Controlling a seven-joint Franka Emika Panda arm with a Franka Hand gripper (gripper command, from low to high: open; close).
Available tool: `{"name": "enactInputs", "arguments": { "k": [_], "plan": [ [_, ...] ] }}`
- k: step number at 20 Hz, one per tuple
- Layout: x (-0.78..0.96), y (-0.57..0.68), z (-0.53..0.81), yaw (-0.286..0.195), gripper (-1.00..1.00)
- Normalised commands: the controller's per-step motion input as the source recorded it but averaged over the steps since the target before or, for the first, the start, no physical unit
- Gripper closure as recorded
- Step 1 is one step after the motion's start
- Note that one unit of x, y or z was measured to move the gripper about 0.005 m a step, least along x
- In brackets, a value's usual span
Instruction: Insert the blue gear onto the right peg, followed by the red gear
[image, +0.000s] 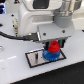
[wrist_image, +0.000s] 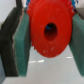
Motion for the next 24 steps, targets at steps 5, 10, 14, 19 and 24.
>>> {"name": "enactInputs", "arguments": {
  "k": [5, 10, 14, 19, 24],
  "plan": [
    [-0.04, -0.02, 0.14, 0.0, 1.0],
    [-0.04, -0.01, 0.15, 0.0, 1.0],
    [0.24, -0.05, 0.21, 0.0, 1.0],
    [0.2, -0.08, 0.15, 0.0, 1.0],
    [0.08, -0.03, -0.09, 0.0, 1.0]
  ]
}}
